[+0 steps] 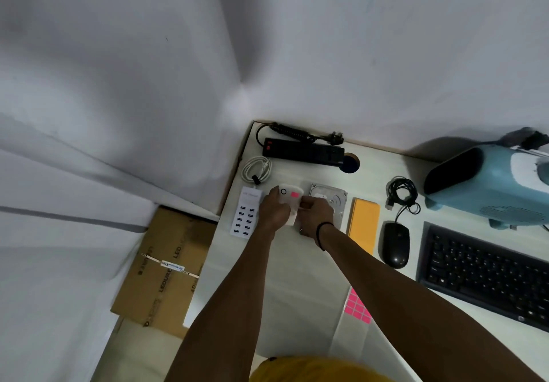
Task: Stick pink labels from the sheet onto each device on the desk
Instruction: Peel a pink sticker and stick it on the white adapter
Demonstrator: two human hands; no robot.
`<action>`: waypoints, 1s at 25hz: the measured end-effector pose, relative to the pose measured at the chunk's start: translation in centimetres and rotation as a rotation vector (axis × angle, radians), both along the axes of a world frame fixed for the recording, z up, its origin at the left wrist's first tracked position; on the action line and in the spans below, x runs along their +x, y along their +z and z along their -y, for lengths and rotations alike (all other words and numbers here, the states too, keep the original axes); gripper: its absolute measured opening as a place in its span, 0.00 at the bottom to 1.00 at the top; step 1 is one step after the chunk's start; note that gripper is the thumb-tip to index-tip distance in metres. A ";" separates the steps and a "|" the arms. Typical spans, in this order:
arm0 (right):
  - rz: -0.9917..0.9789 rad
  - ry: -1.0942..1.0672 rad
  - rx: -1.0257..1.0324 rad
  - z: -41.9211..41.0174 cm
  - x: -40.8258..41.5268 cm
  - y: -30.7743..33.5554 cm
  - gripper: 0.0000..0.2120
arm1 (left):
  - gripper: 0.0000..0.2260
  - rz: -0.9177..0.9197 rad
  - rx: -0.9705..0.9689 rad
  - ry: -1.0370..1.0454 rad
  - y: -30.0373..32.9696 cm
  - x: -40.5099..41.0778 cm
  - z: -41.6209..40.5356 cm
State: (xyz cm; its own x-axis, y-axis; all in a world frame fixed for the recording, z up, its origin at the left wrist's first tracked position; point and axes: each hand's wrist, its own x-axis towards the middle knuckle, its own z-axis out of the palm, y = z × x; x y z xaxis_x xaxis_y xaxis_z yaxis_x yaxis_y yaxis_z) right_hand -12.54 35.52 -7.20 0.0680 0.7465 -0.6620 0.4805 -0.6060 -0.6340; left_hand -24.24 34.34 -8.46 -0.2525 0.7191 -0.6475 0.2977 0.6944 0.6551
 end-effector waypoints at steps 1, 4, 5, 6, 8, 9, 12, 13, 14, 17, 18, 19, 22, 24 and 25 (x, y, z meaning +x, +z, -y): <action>0.000 0.007 0.005 -0.1 -0.1 -0.2 0.18 | 0.28 0.010 -0.002 0.003 0.0 -0.1 -0.2; -0.003 0.019 0.007 -0.2 -0.4 -0.1 0.18 | 0.28 0.019 0.004 -0.003 0.2 -0.2 -0.4; -0.001 0.021 0.008 -0.1 -0.3 0.0 0.19 | 0.28 0.012 0.007 -0.006 0.1 -0.2 -0.4; -0.005 0.025 0.000 0.0 -0.3 0.2 0.20 | 0.28 0.004 0.006 -0.006 0.1 -0.1 -0.3; -0.016 0.030 -0.008 0.3 0.1 0.7 0.24 | 0.31 -0.030 0.007 0.009 0.6 0.1 0.4; -0.013 0.040 0.002 0.5 0.4 1.0 0.25 | 0.32 -0.058 0.018 0.029 1.0 0.3 0.9; 0.022 0.084 0.040 1.7 1.9 2.3 0.25 | 0.33 -0.145 0.092 0.079 2.1 1.3 2.8; 0.027 0.086 0.049 2.2 2.5 2.7 0.25 | 0.32 -0.164 0.115 0.075 2.6 1.9 3.5; 0.026 0.080 0.055 2.8 3.1 2.9 0.24 | 0.31 -0.165 0.129 0.065 3.0 2.6 4.3; 0.008 0.028 0.091 5.4 5.8 3.7 0.24 | 0.27 -0.081 0.156 -0.009 4.0 5.5 6.8; 0.006 0.014 0.098 6.5 7.0 3.8 0.23 | 0.25 -0.059 0.158 -0.038 4.1 6.7 7.7; 0.011 0.006 0.102 7.8 8.4 3.7 0.22 | 0.25 -0.040 0.158 -0.072 4.3 8.0 8.7; 0.034 -0.033 0.067 11.5 12.3 3.0 0.23 | 0.25 -0.001 0.142 -0.177 4.1 11.5 11.3; 0.070 -0.058 0.038 14.2 15.1 2.4 0.24 | 0.25 0.016 0.093 -0.229 3.5 13.6 13.2; 0.098 -0.051 0.026 15.5 16.3 2.1 0.24 | 0.25 0.023 0.060 -0.250 3.1 14.5 14.1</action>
State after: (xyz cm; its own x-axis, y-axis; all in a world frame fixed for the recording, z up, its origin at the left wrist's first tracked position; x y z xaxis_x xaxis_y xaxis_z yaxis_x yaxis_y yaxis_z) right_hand 3.76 20.02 -5.12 0.1698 0.7574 -0.6305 0.5097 -0.6151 -0.6016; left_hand -9.77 20.28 -5.37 -0.0480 0.7945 -0.6053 0.4400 0.5609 0.7013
